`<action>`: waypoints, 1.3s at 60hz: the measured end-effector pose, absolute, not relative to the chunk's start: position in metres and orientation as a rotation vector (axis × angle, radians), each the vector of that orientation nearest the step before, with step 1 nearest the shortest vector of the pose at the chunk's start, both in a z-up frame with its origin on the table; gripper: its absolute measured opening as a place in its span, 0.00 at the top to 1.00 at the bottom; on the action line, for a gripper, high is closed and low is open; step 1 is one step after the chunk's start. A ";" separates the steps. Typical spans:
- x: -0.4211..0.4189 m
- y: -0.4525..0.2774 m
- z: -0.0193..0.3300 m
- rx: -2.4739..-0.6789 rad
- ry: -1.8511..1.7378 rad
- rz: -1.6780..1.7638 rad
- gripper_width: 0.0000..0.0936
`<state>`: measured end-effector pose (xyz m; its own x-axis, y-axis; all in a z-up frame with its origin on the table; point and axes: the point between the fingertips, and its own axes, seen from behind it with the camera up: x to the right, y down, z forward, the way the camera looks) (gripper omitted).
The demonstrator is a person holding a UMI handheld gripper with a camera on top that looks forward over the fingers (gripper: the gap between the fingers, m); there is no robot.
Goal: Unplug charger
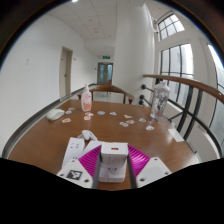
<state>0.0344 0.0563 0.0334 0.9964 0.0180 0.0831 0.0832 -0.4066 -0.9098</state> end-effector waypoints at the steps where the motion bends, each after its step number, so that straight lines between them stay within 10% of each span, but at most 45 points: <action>1: 0.031 0.056 0.030 -1.999 -0.075 -0.051 0.59; 24: 0.025 0.058 0.039 -1.960 -0.083 0.038 0.82; 34: 0.057 0.053 0.184 -1.657 -0.029 -0.055 0.82; 40: 0.070 0.043 0.209 -1.684 -0.034 -0.032 0.80; 61: 0.134 0.005 0.041 -2.087 0.030 -0.145 0.73; 78: 0.143 0.030 0.003 -2.158 0.095 -0.097 0.64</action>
<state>0.1430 0.0300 0.0033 0.9939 -0.1054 0.0334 -0.0310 -0.5549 -0.8313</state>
